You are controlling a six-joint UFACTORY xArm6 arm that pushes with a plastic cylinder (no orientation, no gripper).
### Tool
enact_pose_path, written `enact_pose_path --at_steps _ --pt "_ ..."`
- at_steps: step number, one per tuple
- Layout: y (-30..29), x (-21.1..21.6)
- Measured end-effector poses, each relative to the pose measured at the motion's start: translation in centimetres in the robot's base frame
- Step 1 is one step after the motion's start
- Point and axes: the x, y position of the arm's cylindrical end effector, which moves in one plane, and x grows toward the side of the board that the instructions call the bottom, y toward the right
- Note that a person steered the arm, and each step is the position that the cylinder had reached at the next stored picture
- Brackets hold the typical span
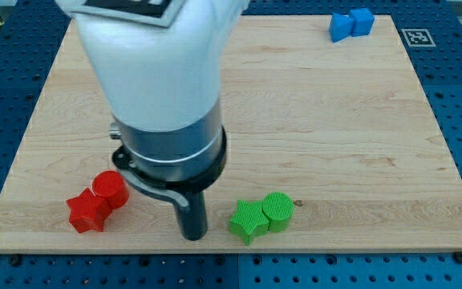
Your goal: Move the green star and green circle slightly right
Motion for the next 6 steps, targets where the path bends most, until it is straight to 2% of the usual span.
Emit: enact_pose_path --at_steps 1,4,5,6 --pt "2.0 1.1" --pt "6.3 -0.3" --pt "5.4 -0.6" --pt "2.0 -4.5"
